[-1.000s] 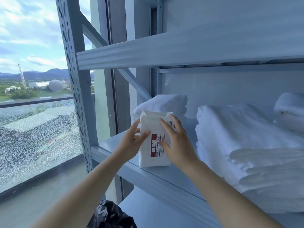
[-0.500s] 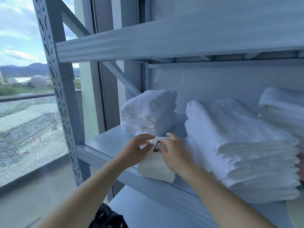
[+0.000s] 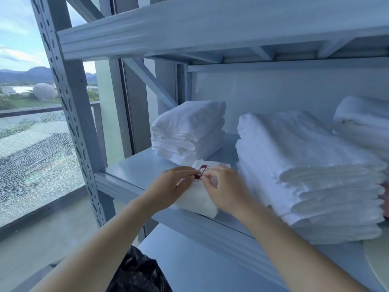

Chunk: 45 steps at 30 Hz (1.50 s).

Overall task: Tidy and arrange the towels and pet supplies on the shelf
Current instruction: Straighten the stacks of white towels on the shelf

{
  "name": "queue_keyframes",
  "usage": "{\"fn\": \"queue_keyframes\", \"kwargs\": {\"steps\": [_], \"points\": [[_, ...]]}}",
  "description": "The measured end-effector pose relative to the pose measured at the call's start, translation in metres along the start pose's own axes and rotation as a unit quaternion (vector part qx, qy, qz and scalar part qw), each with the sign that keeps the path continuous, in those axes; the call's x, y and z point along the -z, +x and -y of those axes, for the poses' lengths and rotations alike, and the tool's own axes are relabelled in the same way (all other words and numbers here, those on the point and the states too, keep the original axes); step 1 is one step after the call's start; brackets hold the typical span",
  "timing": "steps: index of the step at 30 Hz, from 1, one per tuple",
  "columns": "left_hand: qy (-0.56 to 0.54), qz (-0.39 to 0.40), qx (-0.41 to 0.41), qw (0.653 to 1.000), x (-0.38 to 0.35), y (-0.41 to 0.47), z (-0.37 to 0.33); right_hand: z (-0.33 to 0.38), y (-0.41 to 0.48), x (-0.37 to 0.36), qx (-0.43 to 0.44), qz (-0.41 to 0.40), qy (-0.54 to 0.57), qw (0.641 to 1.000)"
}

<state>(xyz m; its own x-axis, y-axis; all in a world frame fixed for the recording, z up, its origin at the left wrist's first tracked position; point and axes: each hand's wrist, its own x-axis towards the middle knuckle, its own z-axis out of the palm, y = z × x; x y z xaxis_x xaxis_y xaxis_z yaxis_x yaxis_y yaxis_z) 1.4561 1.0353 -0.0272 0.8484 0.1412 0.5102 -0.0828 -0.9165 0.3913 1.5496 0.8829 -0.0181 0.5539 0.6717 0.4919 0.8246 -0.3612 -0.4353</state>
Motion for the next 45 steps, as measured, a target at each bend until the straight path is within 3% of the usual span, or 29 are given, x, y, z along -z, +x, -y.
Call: {"fn": "queue_keyframes", "kwargs": {"steps": [7, 15, 21, 30, 39, 45], "points": [[-0.024, -0.02, 0.063, 0.998, 0.001, 0.006, 0.003, 0.001, -0.002, 0.001, -0.003, -0.006, 0.046, 0.999], [-0.059, -0.055, 0.114, 0.99, 0.009, 0.009, -0.016, 0.015, -0.004, 0.021, 0.032, -0.016, 0.013, 0.999], [-0.102, -0.095, 0.077, 0.987, 0.023, 0.022, -0.046, 0.04, 0.008, 0.057, 0.081, -0.072, -0.006, 0.994], [-0.037, -0.102, 0.024, 0.994, 0.046, 0.035, -0.077, 0.052, 0.02, 0.113, 0.095, -0.107, -0.058, 0.988], [0.018, -0.071, -0.058, 0.996, 0.021, 0.045, -0.151, -0.009, -0.024, 0.173, 0.032, -0.104, -0.13, 0.985], [0.023, -0.023, -0.087, 0.996, -0.022, 0.052, -0.206, -0.055, -0.066, 0.2, 0.006, -0.054, -0.122, 0.991]]}}
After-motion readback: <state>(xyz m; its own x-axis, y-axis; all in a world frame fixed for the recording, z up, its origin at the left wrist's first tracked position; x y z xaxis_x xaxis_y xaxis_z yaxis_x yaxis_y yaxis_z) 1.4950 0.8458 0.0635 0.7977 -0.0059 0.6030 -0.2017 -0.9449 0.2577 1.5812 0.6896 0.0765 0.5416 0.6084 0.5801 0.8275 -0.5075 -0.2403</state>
